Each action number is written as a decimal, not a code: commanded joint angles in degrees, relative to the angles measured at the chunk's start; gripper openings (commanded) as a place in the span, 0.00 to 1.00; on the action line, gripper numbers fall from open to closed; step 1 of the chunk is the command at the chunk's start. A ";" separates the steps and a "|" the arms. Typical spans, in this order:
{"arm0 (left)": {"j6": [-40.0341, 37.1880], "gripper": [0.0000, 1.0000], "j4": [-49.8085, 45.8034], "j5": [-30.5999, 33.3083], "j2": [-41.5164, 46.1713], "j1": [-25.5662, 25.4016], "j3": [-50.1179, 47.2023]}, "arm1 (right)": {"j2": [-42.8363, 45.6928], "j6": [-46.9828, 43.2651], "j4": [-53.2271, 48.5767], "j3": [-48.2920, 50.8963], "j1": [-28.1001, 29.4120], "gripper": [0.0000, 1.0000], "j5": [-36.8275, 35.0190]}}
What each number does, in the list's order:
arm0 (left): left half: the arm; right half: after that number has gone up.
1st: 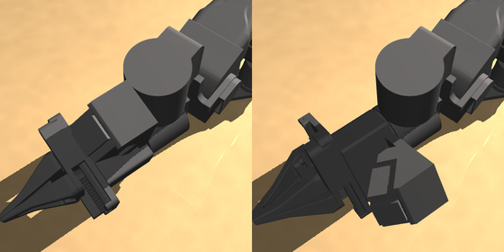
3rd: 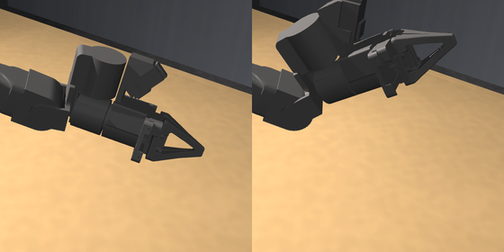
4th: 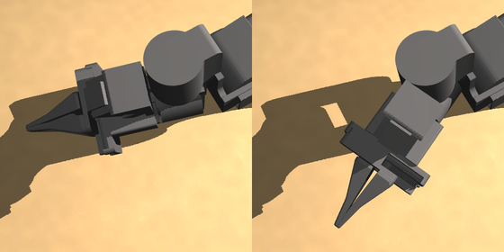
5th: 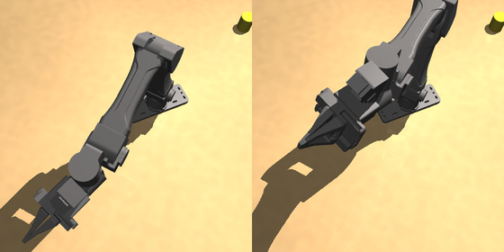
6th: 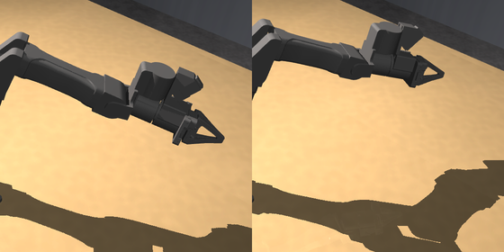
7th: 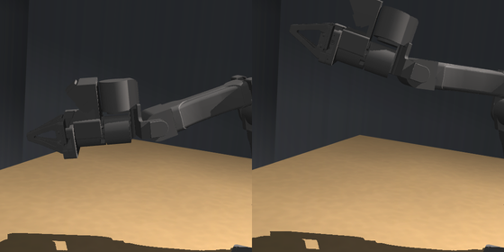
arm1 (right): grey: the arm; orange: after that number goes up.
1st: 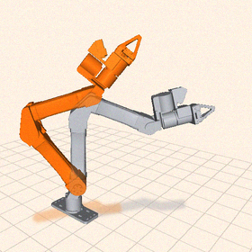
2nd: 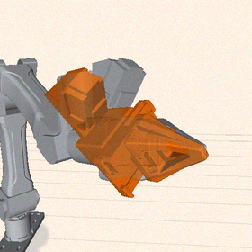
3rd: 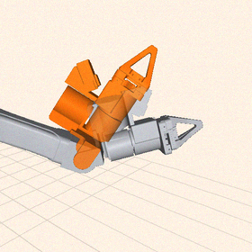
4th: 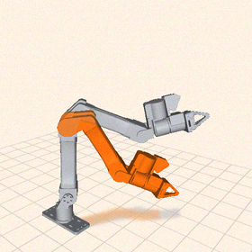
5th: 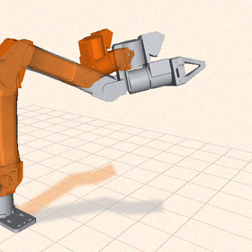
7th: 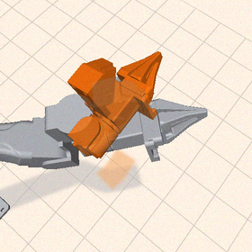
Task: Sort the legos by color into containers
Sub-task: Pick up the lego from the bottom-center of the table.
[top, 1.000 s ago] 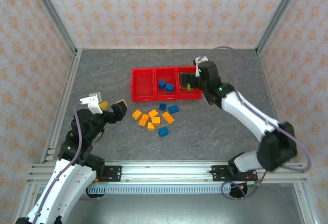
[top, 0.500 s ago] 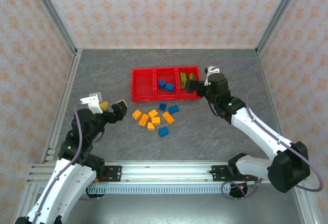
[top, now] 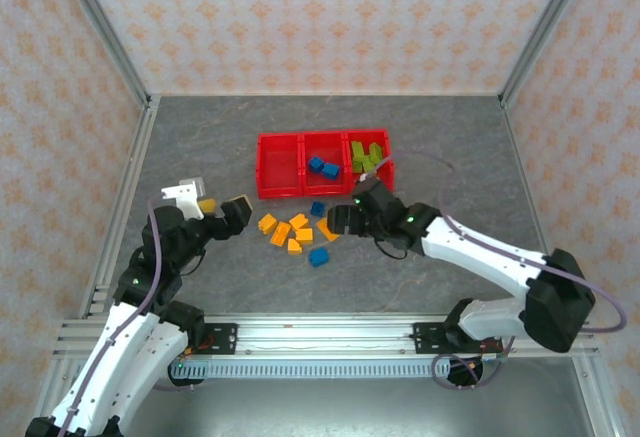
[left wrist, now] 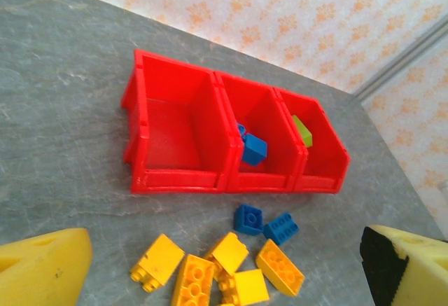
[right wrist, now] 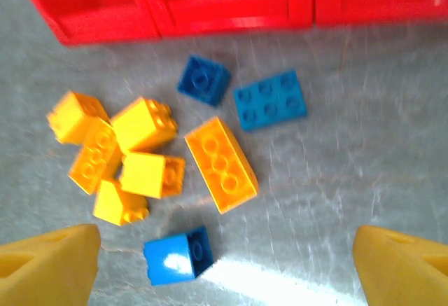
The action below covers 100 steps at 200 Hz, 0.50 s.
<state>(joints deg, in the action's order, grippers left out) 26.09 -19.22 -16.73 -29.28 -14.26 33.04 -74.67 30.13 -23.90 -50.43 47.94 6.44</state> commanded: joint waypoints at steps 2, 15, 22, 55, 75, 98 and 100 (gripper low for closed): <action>1.95 0.99 -5.72 -7.26 -2.31 -0.15 5.09 | -1.91 4.85 -3.26 -1.71 3.32 0.91 -2.96; 0.97 0.99 -8.79 -8.40 -3.75 -0.15 6.38 | -3.08 3.93 -2.50 -1.43 4.87 0.91 -2.13; 0.01 0.99 -10.11 -7.77 -4.15 -0.16 6.67 | -3.93 3.05 -2.13 -1.54 5.74 0.90 -1.66; 0.52 1.00 -9.76 -4.30 -2.45 -0.20 5.66 | -11.05 -1.71 -4.24 -6.16 10.91 0.85 -1.09; 0.72 0.99 -9.32 -3.87 -0.93 -0.23 4.86 | -15.99 -3.64 -6.05 -9.20 13.41 0.85 -2.35; 0.39 0.99 -9.76 -4.63 -0.85 -0.24 4.97 | -20.03 -4.60 -6.94 -11.71 14.36 0.84 -3.02; 0.37 0.99 -9.82 -4.63 -0.86 -0.24 4.98 | -20.32 -4.59 -7.14 -11.95 14.43 0.84 -3.25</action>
<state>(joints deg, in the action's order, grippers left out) 26.72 -27.73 -21.45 -30.70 -14.28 38.15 -92.01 27.77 -27.38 -59.61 61.73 5.98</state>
